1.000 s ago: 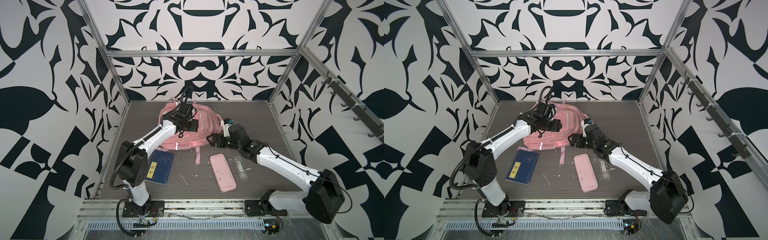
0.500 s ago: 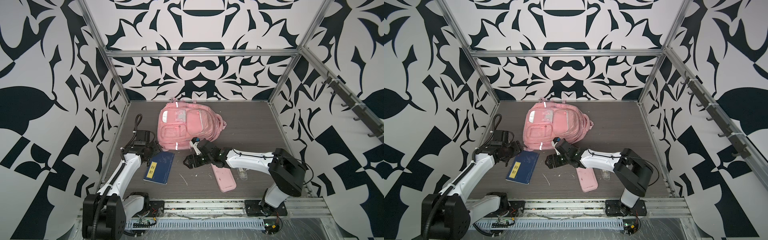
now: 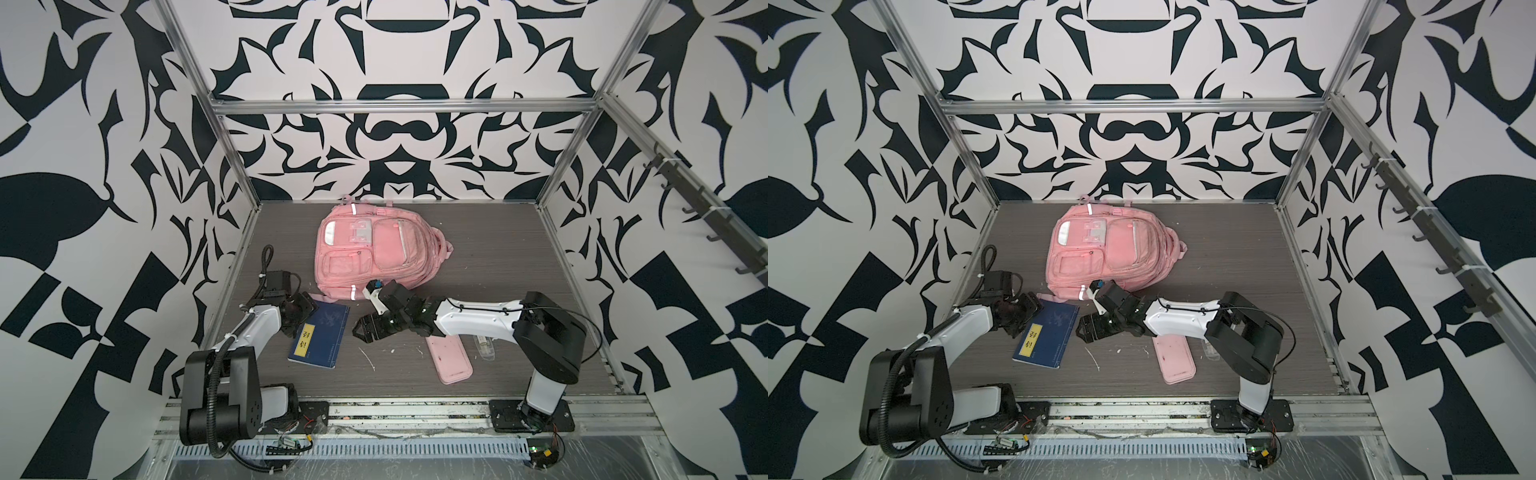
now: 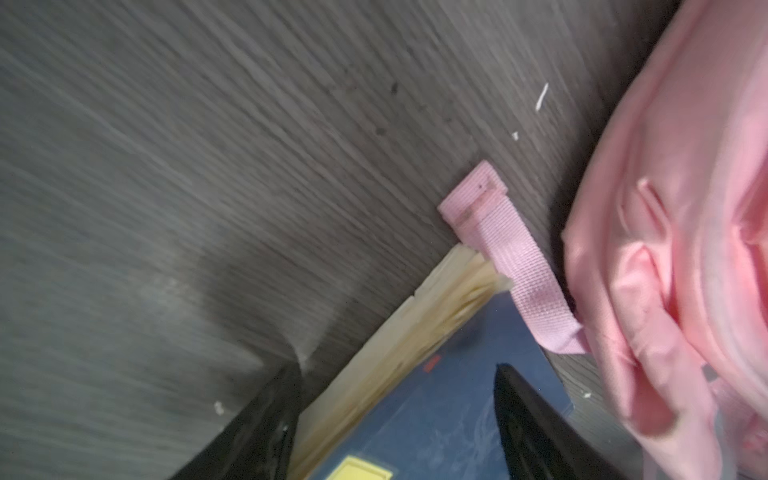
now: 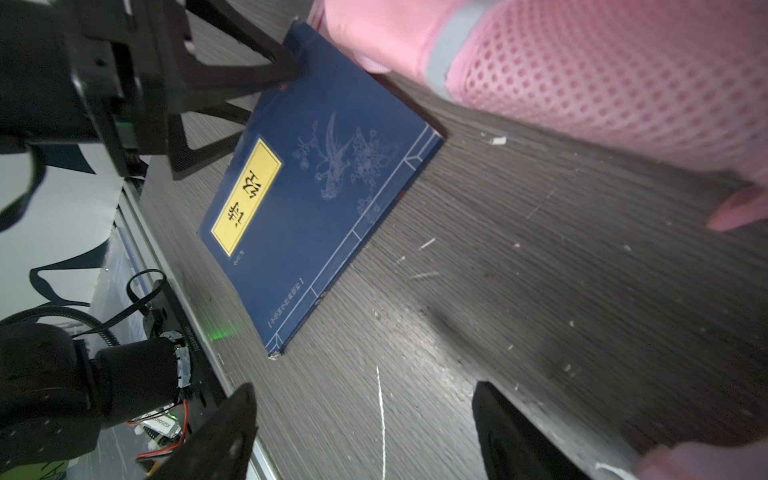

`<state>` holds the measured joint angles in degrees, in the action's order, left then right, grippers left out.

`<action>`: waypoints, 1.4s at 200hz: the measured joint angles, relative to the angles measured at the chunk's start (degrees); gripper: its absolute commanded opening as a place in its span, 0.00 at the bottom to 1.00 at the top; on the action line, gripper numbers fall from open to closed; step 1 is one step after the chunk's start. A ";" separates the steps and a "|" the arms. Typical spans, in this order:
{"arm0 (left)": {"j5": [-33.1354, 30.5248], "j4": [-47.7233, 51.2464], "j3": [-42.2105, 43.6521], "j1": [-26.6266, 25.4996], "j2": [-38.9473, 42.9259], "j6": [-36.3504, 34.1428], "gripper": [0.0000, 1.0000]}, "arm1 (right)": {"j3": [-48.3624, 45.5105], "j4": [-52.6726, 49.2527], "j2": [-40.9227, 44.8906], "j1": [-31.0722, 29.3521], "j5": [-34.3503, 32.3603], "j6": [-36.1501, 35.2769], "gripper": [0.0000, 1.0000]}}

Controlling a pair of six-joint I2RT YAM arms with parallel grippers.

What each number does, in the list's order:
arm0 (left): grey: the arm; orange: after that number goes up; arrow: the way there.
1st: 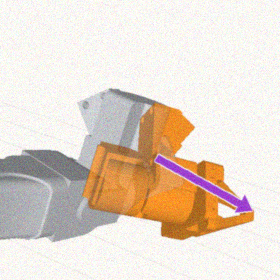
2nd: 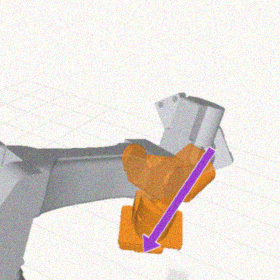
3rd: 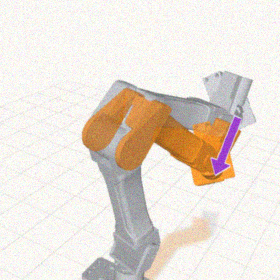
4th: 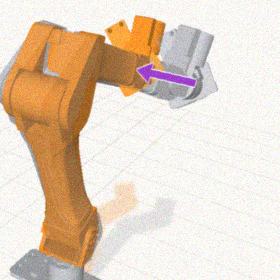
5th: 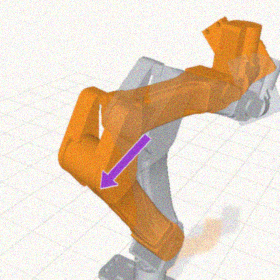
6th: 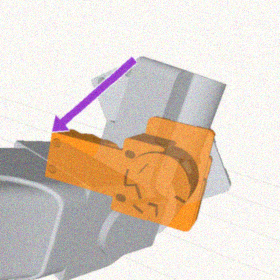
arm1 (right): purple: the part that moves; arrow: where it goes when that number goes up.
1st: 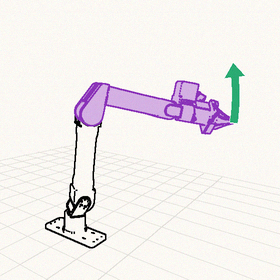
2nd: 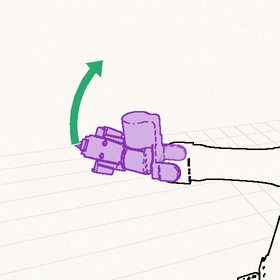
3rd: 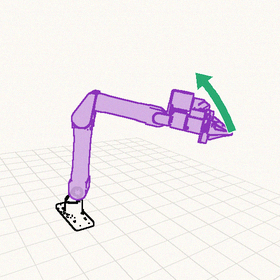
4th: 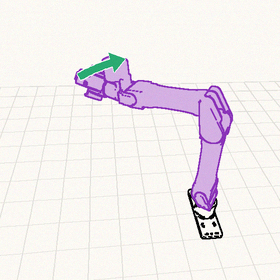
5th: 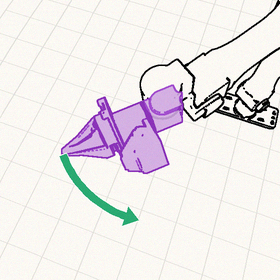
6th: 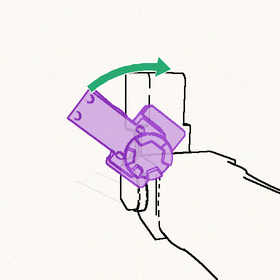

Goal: Pack the student bag

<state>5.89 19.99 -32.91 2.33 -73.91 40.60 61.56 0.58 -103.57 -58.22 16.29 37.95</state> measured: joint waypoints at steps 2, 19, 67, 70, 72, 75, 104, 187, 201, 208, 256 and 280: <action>0.13 -0.35 0.20 -0.02 0.04 0.02 0.75 | 0.00 -0.04 -0.13 0.00 0.07 0.07 0.82; 0.61 -1.88 1.51 -0.39 1.29 0.42 0.75 | 0.24 -0.39 -1.27 0.00 0.48 0.61 0.81; 1.01 -0.07 5.55 -8.26 7.89 3.93 0.74 | 1.40 0.44 -4.15 0.00 2.12 2.25 0.78; 0.96 0.26 5.75 -9.22 8.31 4.35 0.74 | 1.42 0.57 -4.28 0.00 2.21 2.40 0.78; 0.96 0.37 5.84 -9.55 8.44 4.50 0.74 | 1.42 0.63 -4.42 0.00 2.21 2.43 0.78; 0.92 0.61 5.99 -10.36 8.85 4.90 0.74 | 1.44 0.72 -4.59 0.00 2.36 2.62 0.77; 0.20 3.04 7.45 -17.49 12.15 8.37 0.73 | 1.49 1.99 -6.01 0.00 2.80 3.89 0.75; -4.17 5.14 8.20 -29.49 13.44 12.87 0.58 | -2.38 4.66 -4.26 0.52 2.23 5.88 0.63; -4.66 5.40 8.57 -29.66 13.94 12.79 0.55 | -3.13 5.64 -4.13 0.74 2.75 6.03 0.60; -4.83 5.57 8.76 -29.73 14.21 12.59 0.54 | -3.61 6.27 -4.11 0.90 3.34 6.34 0.57; -5.16 5.68 8.92 -29.70 13.53 11.96 0.51 | -8.20 14.56 -4.11 3.13 10.21 9.88 0.50; -5.09 5.53 8.92 -29.70 13.46 11.93 0.52 | -11.65 21.22 -4.11 4.04 13.70 13.14 0.50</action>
<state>0.80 25.52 -23.99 -27.38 -60.45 52.53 49.91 21.80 -107.68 -54.17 30.00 51.09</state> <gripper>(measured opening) 0.515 0.502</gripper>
